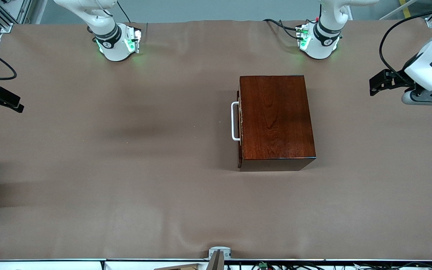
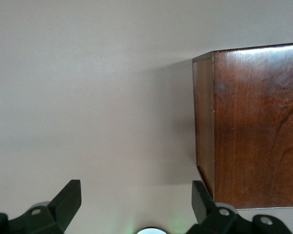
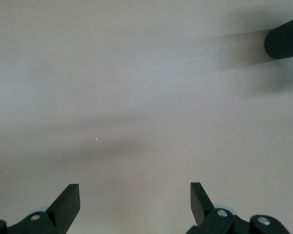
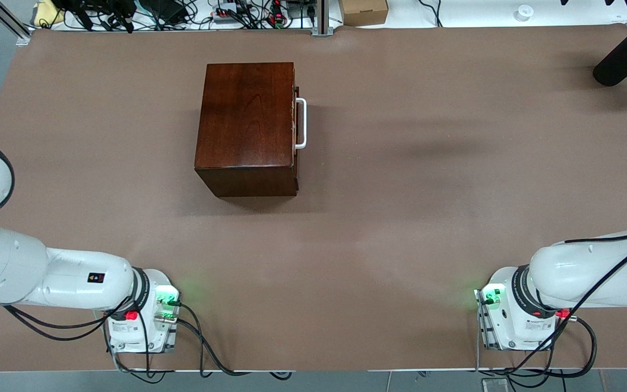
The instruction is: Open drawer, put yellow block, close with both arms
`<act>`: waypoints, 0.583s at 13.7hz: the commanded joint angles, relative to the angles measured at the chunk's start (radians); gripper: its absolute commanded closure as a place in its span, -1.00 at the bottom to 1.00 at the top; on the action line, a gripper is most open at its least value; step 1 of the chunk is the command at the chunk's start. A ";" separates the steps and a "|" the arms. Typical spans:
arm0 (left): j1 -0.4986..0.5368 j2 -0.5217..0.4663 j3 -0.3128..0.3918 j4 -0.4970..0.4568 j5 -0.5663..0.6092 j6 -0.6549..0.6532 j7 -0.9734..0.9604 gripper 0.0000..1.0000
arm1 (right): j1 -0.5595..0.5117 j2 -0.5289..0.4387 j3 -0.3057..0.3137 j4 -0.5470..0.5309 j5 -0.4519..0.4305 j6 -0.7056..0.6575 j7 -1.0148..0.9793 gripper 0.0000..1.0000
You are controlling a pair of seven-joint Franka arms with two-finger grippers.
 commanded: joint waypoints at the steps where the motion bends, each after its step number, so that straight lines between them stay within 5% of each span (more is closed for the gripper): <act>1: 0.009 -0.009 -0.008 0.003 0.020 0.006 0.009 -1.00 | -0.022 -0.011 0.019 0.001 -0.002 -0.003 0.006 -1.00; 8: 0.012 -0.012 -0.010 0.001 0.013 0.001 0.005 -1.00 | -0.022 -0.011 0.019 0.001 -0.002 -0.003 0.006 -1.00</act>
